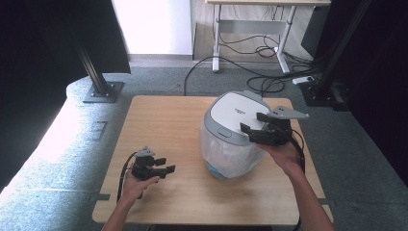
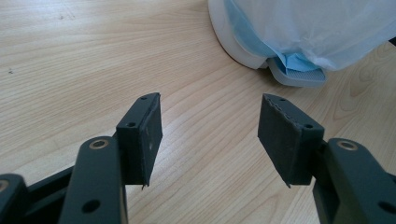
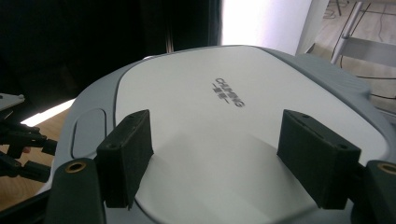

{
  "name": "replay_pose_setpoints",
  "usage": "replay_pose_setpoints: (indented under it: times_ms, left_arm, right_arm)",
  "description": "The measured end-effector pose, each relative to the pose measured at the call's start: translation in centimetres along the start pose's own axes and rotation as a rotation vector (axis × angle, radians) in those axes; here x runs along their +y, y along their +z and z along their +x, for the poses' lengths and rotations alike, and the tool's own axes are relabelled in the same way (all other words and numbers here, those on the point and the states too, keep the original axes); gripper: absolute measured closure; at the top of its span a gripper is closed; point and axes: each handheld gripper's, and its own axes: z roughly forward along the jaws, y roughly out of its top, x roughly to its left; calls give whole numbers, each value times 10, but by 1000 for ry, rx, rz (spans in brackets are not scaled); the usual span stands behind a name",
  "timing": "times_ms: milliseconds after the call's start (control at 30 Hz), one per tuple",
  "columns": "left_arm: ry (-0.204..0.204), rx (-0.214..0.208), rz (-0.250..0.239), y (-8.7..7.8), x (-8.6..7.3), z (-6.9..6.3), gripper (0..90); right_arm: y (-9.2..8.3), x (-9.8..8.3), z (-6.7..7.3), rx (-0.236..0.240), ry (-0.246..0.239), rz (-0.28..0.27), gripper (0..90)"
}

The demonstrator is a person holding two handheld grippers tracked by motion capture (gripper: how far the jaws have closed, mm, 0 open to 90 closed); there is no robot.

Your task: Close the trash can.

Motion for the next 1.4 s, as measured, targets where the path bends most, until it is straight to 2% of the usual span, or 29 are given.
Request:
replay_pose_setpoints:
  times_ms: [67,267,500,533,567,600,633,667,700,767,900,967,1100,1400]
  left_arm:
    - [0,1,-2,0,0,0,403]
    - [2,4,-6,-2,-1,-1,402]
    - [-7,8,-8,-4,-2,2,402]
    - [-7,8,-8,-4,-2,2,402]
    - [-7,9,-8,-3,-2,2,402]
    - [-7,9,-8,-3,-2,2,402]
    - [-8,10,-7,-4,-2,2,402]
    - [-8,10,-7,-4,-2,2,402]
    - [-7,10,-5,-4,-3,2,402]
    - [-8,11,-5,-4,-3,2,402]
    - [-13,14,-4,-4,-4,4,402]
    - [-14,15,-4,-4,-4,4,402]
    - [-14,15,2,-2,-5,4,402]
    - [-13,20,1,-3,-5,4,401]
  right_arm:
    - [-4,-3,-2,1,3,-9,251]
    - [-35,-26,-6,-12,2,-71,246]
    - [-51,-63,-10,-33,-1,-72,240]
    - [-51,-63,-10,-33,-1,-72,240]
    - [-52,-75,-13,-35,13,-68,240]
    - [-52,-75,-13,-35,13,-68,240]
    - [-51,-88,-16,-36,31,-58,240]
    - [-51,-88,-16,-36,31,-58,240]
    - [-50,-102,-21,-42,46,-37,240]
    - [-49,-107,-22,-47,50,-31,240]
    - [-45,-130,-30,-67,77,1,240]
    - [-41,-148,-35,-84,88,35,240]
    - [-39,-160,-38,-98,100,65,240]
    - [-38,-163,-38,-97,106,65,240]
